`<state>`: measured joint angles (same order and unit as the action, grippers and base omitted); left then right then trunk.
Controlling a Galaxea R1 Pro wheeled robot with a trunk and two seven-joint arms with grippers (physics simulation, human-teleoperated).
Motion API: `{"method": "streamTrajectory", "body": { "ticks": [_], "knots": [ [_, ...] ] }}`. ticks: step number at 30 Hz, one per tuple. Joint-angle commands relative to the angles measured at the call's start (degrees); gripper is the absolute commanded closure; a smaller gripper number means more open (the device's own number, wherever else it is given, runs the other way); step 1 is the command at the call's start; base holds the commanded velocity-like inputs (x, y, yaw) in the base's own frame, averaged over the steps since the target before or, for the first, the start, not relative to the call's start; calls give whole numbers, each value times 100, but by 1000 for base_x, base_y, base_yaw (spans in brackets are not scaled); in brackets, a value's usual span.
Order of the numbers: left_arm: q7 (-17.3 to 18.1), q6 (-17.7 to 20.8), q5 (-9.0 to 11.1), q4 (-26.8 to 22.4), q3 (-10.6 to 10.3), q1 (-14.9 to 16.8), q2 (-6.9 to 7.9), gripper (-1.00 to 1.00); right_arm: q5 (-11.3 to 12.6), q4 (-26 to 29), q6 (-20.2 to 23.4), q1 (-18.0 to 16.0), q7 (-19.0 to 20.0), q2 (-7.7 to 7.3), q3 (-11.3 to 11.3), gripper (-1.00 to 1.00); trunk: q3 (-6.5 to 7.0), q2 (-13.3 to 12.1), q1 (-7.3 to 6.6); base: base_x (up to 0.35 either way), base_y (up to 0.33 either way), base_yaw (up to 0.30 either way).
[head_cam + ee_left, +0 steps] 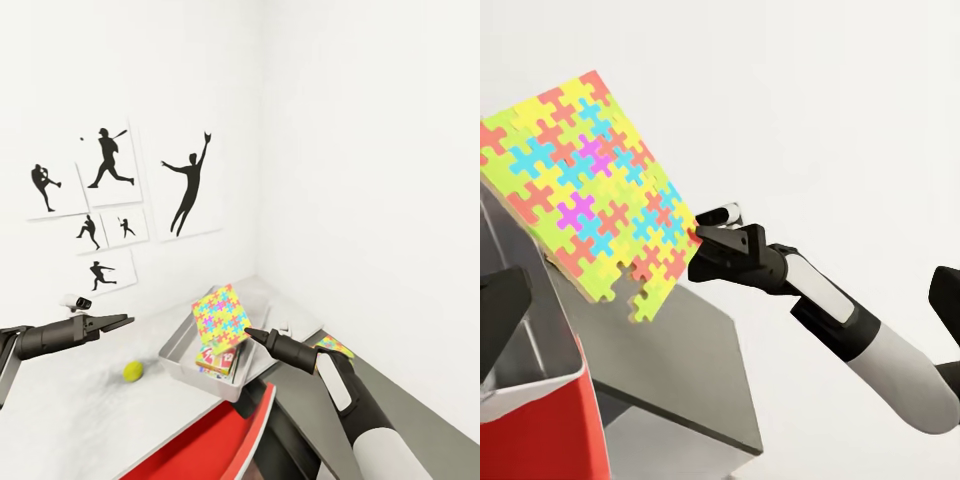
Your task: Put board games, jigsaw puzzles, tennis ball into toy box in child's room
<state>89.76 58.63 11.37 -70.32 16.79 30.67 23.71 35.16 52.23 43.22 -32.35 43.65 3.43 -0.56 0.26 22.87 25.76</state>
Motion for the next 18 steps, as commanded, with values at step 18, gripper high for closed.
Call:
{"method": "streamTrajectory", "body": {
  "ticks": [18],
  "knots": [
    [24,62,5,2,-1,1,2,-100,9,-2,29,0,-6,-15,-15,100,-3,4,2,8,109,0]
  ]
}}
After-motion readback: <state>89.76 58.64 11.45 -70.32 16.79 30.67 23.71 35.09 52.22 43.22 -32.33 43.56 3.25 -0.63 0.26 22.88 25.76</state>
